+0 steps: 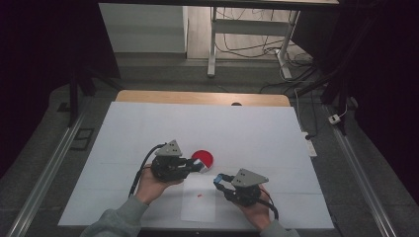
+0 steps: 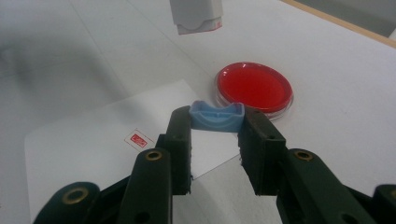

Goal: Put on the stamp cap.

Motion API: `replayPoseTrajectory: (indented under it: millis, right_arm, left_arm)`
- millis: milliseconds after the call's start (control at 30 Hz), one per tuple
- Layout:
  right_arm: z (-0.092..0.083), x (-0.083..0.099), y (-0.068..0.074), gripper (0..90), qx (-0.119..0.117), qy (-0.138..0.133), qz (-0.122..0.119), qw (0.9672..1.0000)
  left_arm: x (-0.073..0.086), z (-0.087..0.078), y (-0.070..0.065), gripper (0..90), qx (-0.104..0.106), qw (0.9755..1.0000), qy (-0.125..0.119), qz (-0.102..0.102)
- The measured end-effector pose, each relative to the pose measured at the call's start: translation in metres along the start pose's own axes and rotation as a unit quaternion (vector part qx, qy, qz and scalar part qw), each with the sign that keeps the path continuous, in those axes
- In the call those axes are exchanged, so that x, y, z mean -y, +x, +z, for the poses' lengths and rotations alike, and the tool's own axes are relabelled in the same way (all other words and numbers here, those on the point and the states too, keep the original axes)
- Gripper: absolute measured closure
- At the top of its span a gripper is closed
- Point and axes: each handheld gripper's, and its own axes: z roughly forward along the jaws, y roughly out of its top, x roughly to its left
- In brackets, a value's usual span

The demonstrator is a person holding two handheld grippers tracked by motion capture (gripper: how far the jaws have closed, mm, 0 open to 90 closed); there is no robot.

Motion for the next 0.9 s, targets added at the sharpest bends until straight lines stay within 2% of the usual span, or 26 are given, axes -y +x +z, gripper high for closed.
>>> replayPoseTrajectory:
  millis: [433,900]
  right_arm:
    - [0.000,-0.001,0.001,65.0,0.000,-0.003,-0.004,1.0000]
    - [0.002,-0.001,0.005,65.0,0.000,-0.001,-0.011,0.9999]
  left_arm:
    - [-0.001,0.007,-0.001,75.8,-0.005,1.0000,-0.001,-0.004]
    - [0.001,0.018,-0.004,75.8,0.005,1.0000,0.005,-0.006]
